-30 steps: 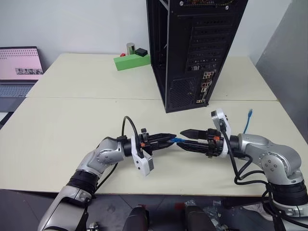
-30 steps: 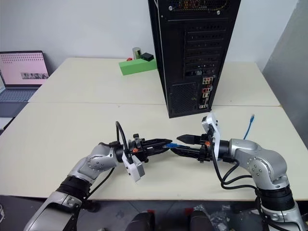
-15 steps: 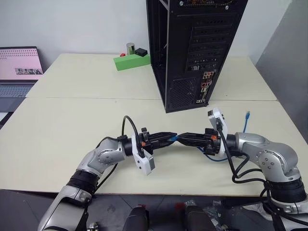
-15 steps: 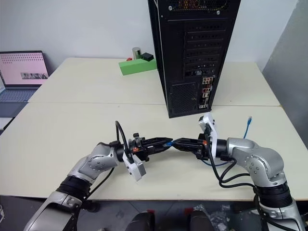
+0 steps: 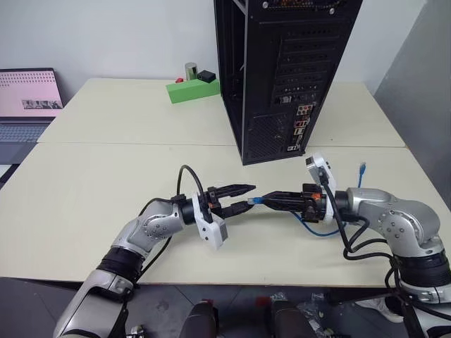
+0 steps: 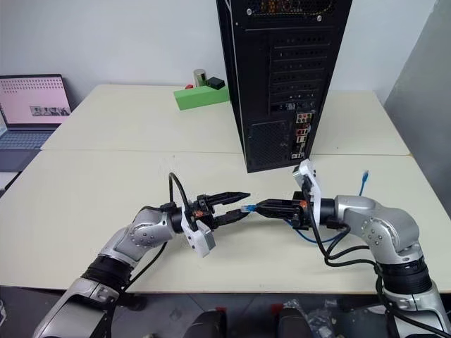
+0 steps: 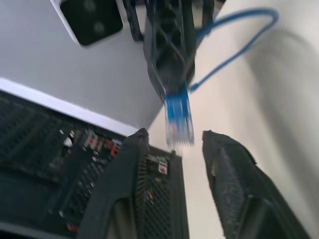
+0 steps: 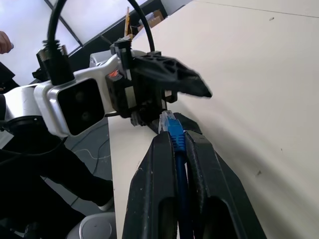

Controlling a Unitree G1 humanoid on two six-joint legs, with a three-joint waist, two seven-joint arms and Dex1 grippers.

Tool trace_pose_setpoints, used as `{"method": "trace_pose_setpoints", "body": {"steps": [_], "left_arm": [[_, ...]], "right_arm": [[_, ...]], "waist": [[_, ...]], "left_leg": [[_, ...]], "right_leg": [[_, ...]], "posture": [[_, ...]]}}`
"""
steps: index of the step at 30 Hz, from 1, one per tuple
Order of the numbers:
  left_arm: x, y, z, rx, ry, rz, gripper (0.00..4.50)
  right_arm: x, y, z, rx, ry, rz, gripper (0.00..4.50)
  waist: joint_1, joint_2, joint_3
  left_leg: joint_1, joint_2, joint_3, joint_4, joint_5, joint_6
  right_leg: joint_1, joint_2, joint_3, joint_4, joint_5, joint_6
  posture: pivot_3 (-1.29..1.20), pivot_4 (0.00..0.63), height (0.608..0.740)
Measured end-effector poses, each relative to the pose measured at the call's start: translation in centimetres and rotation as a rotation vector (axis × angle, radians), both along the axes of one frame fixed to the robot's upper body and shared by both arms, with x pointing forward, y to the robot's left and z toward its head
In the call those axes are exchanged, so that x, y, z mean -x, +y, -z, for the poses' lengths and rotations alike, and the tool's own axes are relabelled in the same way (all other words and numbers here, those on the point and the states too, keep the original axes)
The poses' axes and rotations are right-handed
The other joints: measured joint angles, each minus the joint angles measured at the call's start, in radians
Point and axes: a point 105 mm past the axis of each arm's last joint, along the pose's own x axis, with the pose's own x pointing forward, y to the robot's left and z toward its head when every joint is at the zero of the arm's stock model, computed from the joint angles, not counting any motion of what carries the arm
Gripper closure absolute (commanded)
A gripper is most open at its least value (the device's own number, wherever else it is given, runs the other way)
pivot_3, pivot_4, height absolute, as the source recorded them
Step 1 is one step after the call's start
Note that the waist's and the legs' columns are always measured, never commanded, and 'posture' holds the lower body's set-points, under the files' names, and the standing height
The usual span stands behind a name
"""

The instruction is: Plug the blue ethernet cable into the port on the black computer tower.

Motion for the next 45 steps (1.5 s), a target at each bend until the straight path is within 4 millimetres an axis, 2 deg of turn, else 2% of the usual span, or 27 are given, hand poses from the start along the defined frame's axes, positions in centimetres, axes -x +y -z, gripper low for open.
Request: {"method": "trace_pose_setpoints", "body": {"steps": [3, 6, 10, 15, 20, 27, 30, 36, 45], "left_arm": [[-1.0, 0.7, 1.1, 0.05, 0.177, -0.078, 1.16], [-1.5, 0.5, 1.6, 0.119, 0.345, -0.132, 1.16], [-1.8, -2.0, -0.2, 0.286, 0.53, -0.145, 1.16], [-2.5, -4.0, -1.7, 0.385, 0.63, -0.195, 1.16], [-3.6, -5.7, -3.0, 0.457, 0.691, -0.269, 1.16], [-4.7, -7.7, -4.5, 0.569, 0.728, -0.353, 1.16], [-5.1, -7.5, -4.4, 0.59, 0.73, -0.399, 1.16], [-5.7, -7.2, -4.9, 0.619, 0.756, -0.42, 1.16], [-5.9, -6.3, -4.4, 0.595, 0.796, -0.416, 1.16]], "right_arm": [[-0.6, -0.7, 0.0, 0.037, -0.039, 0.049, 4.5], [-2.2, -2.2, -0.6, 0.049, -0.121, 0.187, 4.5], [-5.0, -5.8, -1.7, 0.099, -0.271, 0.499, 4.5], [-6.5, -8.0, -1.4, 0.128, -0.338, 0.754, 4.5], [-7.5, -9.2, -2.3, 0.089, -0.407, 0.971, 4.5], [-7.6, -9.0, -3.5, 0.003, -0.475, 1.13, 4.5], [-7.8, -8.8, -3.9, -0.01, -0.488, 1.169, 4.5], [-8.3, -6.9, -5.4, -0.071, -0.512, 1.154, 4.5], [-10.4, -5.6, -3.7, -0.062, -0.414, 1.145, 4.5]], "waist": [[0.0, 0.0, 0.0], [0.0, 0.0, 0.0], [0.003, 0.0, 0.0], [-0.001, 0.0, 0.0], [-0.001, 0.0, 0.0], [-0.001, 0.0, 0.0], [-0.003, 0.0, 0.0], [0.0, 0.0, 0.0], [0.0, 0.0, 0.0]], "left_leg": [[0.0, 0.0, 0.0, 0.0, 0.0, 0.0], [-0.001, 0.0, 0.0, 0.0, 0.0, 0.0], [-0.001, 0.0, -0.001, 0.0, 0.0, 0.0], [-0.001, 0.0, 0.0, 0.0, 0.0, 0.0], [-0.001, 0.0, 0.0, 0.0, 0.0, 0.0], [-0.001, 0.0, 0.0, 0.0, 0.0, 0.0], [0.0, 0.0, 0.0, -0.001, 0.0, 0.0], [-0.001, 0.0, 0.0, -0.001, 0.0, 0.0], [-0.001, -0.001, 0.0, -0.001, 0.0, 0.0]], "right_leg": [[0.0, 0.0, 0.0, 0.0, 0.0, 0.0], [0.0, 0.0, 0.0, 0.0, 0.0, 0.0], [0.0, 0.0, 0.0, 0.0, 0.0, 0.0], [-0.001, 0.001, 0.0, 0.0, 0.0, 0.0], [-0.001, 0.001, 0.0, 0.0, 0.0, 0.0], [0.0, 0.0, 0.001, 0.0, 0.0, 0.0], [-0.001, 0.001, 0.001, 0.0, 0.0, 0.0], [-0.001, 0.0, 0.001, 0.0, 0.0, 0.0], [-0.001, 0.0, 0.001, 0.0, 0.0, 0.0]], "posture": [[0.0, 0.15, 0.74], [0.0, 0.15, 0.74], [0.0, 0.15, 0.74], [0.0, 0.15, 0.74], [0.0, 0.15, 0.74], [0.0, 0.15, 0.74], [0.0, 0.15, 0.74], [0.0, 0.15, 0.74], [0.0, 0.15, 0.74]]}}
